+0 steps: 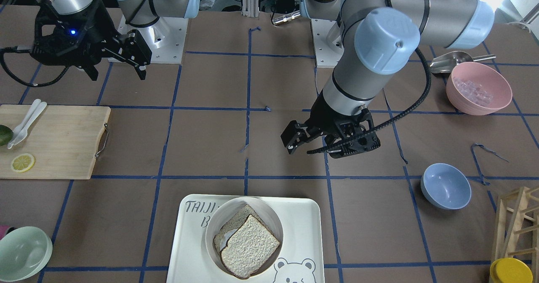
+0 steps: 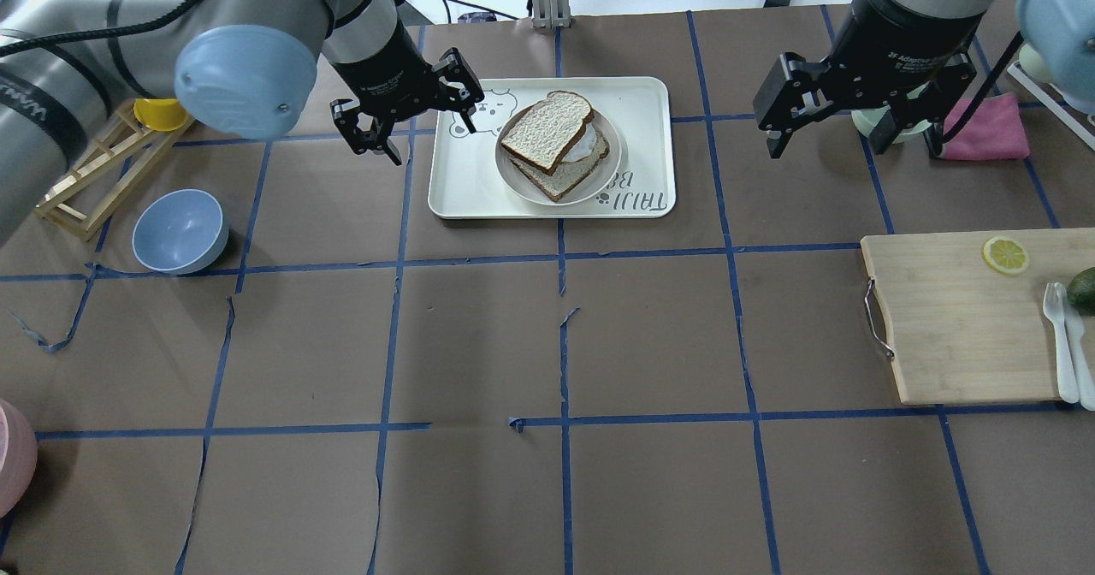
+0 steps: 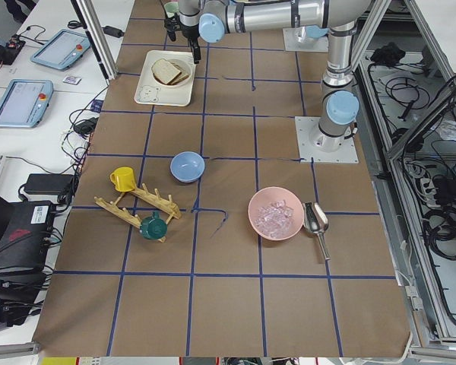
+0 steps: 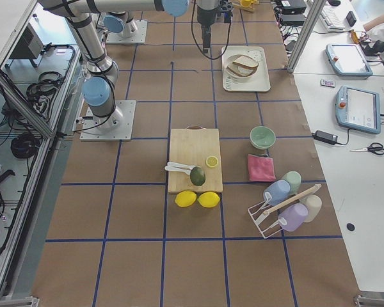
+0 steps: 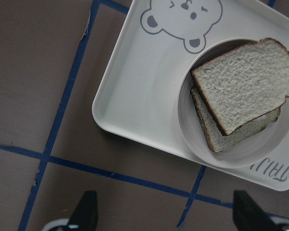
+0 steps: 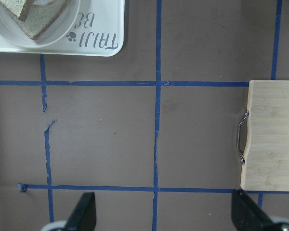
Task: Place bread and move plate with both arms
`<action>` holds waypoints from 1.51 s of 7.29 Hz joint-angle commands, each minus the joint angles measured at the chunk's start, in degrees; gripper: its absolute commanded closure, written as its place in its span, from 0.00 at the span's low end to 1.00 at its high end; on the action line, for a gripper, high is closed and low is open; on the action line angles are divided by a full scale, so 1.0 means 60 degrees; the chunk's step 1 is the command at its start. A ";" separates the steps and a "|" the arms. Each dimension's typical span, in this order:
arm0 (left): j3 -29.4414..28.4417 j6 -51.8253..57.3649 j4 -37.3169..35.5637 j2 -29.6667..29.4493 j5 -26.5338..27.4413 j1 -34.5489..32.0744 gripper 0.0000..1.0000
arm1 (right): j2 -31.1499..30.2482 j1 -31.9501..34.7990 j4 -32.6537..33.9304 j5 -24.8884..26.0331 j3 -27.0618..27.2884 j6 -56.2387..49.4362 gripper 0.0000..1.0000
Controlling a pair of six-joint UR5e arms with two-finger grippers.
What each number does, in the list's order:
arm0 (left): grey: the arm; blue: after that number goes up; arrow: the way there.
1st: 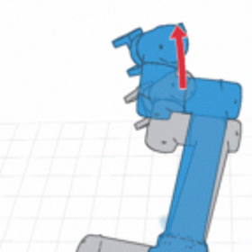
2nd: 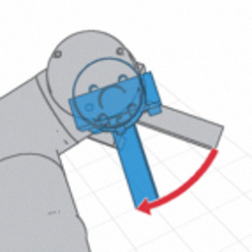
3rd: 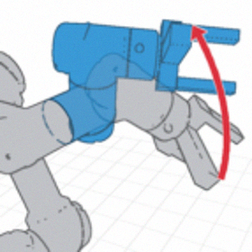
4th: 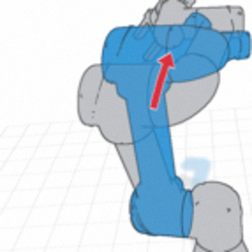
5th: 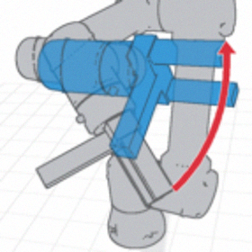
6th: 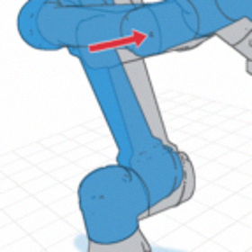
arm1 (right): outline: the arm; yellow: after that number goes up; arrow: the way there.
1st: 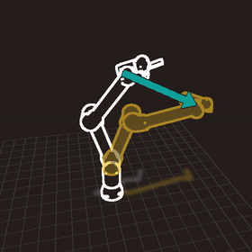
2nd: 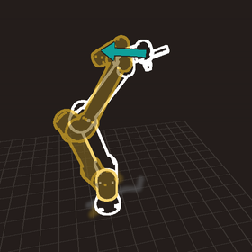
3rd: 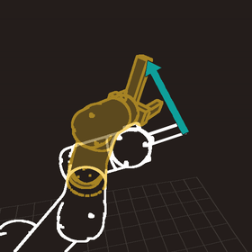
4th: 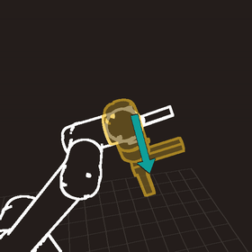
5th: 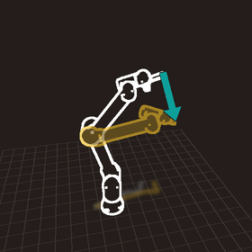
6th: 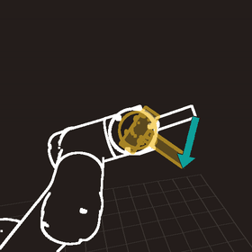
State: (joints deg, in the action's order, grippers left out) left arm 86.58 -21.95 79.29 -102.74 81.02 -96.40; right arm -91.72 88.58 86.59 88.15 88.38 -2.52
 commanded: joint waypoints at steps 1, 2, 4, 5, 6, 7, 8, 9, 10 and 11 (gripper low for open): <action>0.0085 0.1587 0.1472 0.1195 0.0380 -0.0018 0.00 | -0.0022 0.0002 0.0012 0.0044 0.0006 -0.0020 0.00; 0.0144 0.1956 0.1955 0.1562 0.0514 -0.0018 0.00 | -0.0022 0.0002 0.0012 0.0436 0.0021 -0.0020 0.00; 0.0202 0.2530 0.2400 0.2018 0.1320 -0.0018 0.00 | -0.0036 0.0002 0.0012 0.0412 -0.0037 -0.0064 0.00; 0.0537 0.3024 0.2371 0.2238 0.1350 0.0011 0.00 | -0.0036 0.0016 0.0026 0.0382 -0.0038 -0.0049 0.00; 0.0830 0.3218 0.2196 0.2414 0.1350 0.0070 0.00 | -0.0036 0.0016 0.0026 0.0382 -0.0052 -0.0035 0.00; 0.0789 0.3191 0.1919 0.2430 0.1292 0.0230 0.00 | -0.0080 0.0016 0.0026 0.0382 -0.0052 -0.0035 0.00; 0.0731 0.3103 0.1757 0.2401 0.1291 0.0246 0.00 | -0.0153 0.0016 0.0026 0.0382 -0.0023 -0.0020 0.00; 0.0687 0.3088 0.1726 0.2358 0.1291 0.0246 0.00 | -0.0182 0.0031 0.0026 0.0382 -0.0009 -0.0020 0.00; 0.0600 0.3073 0.1726 0.2314 0.1262 0.0246 0.00 | -0.0183 0.0031 0.0026 0.0367 -0.0008 -0.0020 0.00; 0.0584 0.3073 0.1740 0.2313 0.1262 0.0246 0.00 | -0.0183 0.0031 0.0026 0.0381 -0.0008 -0.0020 0.00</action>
State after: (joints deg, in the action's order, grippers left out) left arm 90.36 -3.46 89.75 -88.75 88.66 -94.95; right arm -92.77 88.75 86.75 90.40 88.31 -2.64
